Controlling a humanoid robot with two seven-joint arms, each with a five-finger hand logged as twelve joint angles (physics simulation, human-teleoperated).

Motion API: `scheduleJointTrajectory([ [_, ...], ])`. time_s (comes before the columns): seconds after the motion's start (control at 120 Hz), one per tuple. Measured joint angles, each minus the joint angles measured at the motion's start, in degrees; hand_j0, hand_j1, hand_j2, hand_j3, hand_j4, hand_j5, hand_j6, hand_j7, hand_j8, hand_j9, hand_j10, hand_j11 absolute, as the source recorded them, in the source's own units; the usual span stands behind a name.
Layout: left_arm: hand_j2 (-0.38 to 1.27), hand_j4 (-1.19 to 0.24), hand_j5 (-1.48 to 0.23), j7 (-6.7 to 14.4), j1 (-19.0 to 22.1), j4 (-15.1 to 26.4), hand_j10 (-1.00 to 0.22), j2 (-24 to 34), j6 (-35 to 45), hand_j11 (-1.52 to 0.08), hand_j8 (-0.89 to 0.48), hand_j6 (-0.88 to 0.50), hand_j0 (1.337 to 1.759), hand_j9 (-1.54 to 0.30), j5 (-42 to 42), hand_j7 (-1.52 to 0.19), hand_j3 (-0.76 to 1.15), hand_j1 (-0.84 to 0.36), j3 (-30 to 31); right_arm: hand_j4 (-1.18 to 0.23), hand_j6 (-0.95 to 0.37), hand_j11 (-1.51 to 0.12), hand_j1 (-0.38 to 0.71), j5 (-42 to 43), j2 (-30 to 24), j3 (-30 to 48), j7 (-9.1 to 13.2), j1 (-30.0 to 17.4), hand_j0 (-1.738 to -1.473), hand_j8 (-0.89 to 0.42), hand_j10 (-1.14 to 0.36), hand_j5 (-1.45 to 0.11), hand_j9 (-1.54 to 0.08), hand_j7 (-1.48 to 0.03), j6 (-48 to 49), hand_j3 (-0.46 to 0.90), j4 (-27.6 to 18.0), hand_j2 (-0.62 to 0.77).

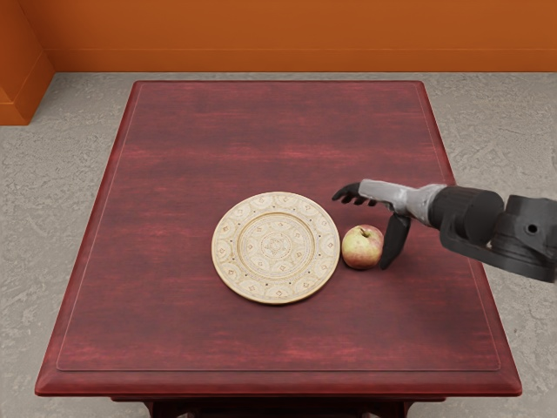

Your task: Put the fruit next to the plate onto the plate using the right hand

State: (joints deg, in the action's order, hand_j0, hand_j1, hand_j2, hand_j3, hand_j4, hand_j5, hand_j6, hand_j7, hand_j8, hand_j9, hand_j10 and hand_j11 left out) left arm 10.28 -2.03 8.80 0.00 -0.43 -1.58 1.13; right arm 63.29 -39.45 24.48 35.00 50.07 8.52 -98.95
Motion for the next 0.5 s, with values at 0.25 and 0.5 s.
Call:
scheduleJointTrajectory([
  [0.25,0.00,0.00,0.00,0.00,-0.02,0.00,0.00,0.00,-0.01,0.00,0.00,0.00,1.658,0.00,0.00,0.00,0.00,0.35,0.00,-0.23,-0.23,-0.29,-0.08,0.85,1.46,0.01,0.00,-2.32,-1.658,-0.23,-0.22,-0.29,-0.29,-0.29,-1.59,0.00,-0.10,-0.04],
  [0.5,0.00,0.00,0.00,0.00,0.01,-0.01,0.00,0.00,0.00,0.00,0.00,0.00,1.658,0.00,0.00,0.00,0.00,0.35,0.00,-0.23,-0.24,-0.30,-0.07,1.01,0.63,0.68,0.00,-4.01,-1.658,-0.23,-0.23,-0.30,-0.30,-0.30,-1.82,0.00,-0.27,-0.04],
])
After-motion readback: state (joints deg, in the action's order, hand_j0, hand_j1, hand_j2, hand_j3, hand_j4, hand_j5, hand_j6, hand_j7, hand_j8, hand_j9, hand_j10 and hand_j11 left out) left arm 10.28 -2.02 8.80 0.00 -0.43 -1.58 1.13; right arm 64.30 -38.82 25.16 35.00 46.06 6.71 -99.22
